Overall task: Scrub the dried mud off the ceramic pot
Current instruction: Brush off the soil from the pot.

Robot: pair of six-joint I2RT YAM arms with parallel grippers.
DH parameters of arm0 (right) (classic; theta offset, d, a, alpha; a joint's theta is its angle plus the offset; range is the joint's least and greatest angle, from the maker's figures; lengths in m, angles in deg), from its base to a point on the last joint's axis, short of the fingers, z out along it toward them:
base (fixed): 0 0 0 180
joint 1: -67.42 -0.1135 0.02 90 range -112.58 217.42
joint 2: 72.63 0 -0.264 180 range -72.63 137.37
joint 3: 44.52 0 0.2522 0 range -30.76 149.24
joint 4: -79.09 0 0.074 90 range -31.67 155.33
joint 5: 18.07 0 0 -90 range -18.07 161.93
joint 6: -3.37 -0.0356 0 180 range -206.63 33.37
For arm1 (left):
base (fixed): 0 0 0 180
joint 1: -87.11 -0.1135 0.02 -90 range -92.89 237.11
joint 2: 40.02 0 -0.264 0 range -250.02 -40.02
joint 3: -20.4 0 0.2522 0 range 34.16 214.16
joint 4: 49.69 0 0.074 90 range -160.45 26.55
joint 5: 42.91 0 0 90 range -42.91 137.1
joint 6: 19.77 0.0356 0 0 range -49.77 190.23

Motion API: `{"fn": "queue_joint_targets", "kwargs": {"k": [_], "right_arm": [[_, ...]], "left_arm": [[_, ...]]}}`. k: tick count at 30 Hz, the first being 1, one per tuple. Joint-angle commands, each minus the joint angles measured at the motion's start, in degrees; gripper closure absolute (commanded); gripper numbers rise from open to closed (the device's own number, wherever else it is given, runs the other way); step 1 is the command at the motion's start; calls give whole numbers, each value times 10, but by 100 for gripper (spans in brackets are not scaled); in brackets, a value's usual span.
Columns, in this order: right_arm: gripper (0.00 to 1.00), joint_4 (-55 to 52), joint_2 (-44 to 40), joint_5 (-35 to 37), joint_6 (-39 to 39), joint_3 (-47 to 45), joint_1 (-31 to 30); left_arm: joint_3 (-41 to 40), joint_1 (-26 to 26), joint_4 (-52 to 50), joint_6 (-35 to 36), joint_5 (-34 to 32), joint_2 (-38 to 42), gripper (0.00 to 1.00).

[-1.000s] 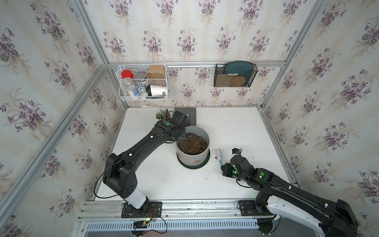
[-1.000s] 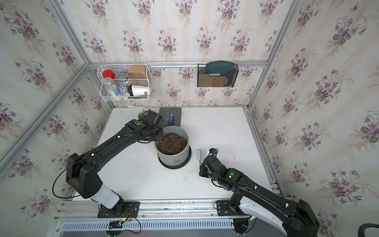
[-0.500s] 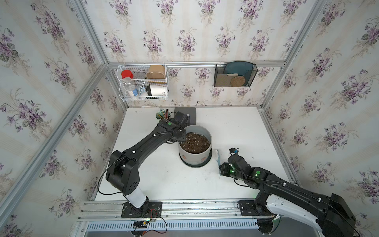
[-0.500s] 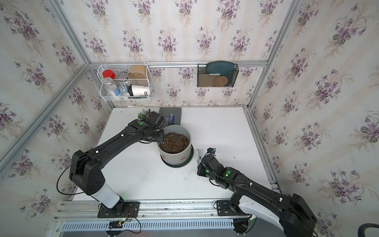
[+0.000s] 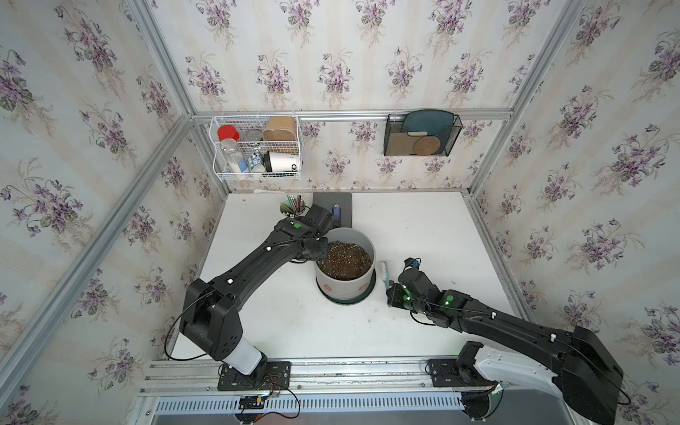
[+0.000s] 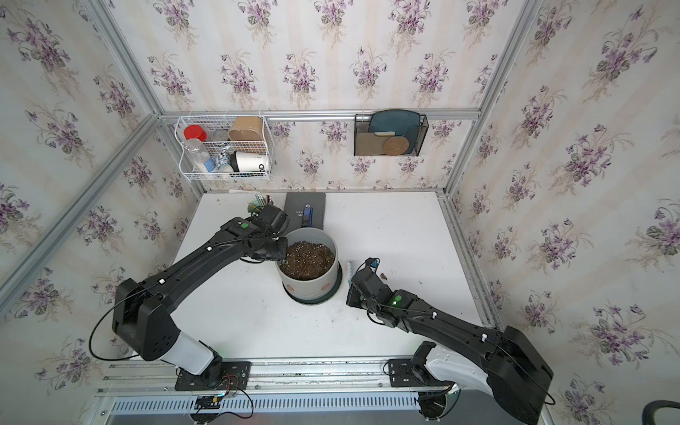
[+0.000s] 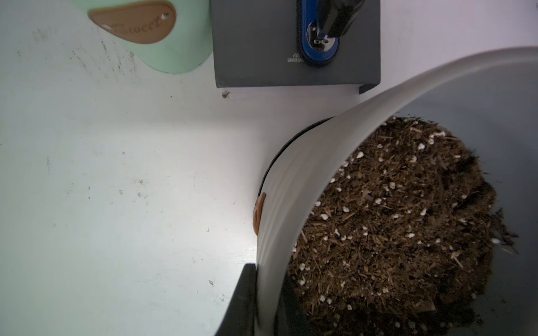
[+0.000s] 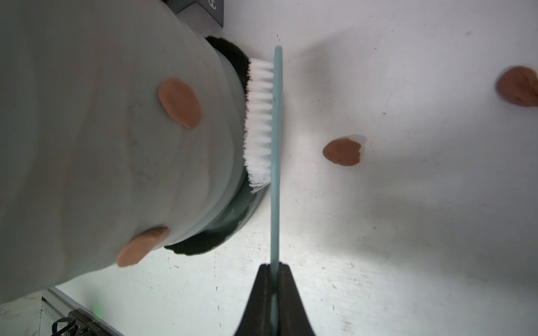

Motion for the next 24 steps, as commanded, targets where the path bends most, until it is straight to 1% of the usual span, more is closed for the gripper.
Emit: {"fn": "queue_joint_targets", "kwargs": {"k": [1,6,8,11,24], "right_arm": [[100,32,18,-8,8,7,0],[100,53,27,-32,17,6,-2],[100,56,25,-34,17,4,-7],[100,75,12,-41,16,-4,-15],[100,88,-21,-29,2,-3,-15]], "left_arm": [[-6,3,48,-18,47,13,100],[-21,7,62,-32,62,14,96],[-22,7,65,-37,64,13,96],[-24,10,71,-41,66,12,100],[-39,14,71,-36,52,15,100]]}}
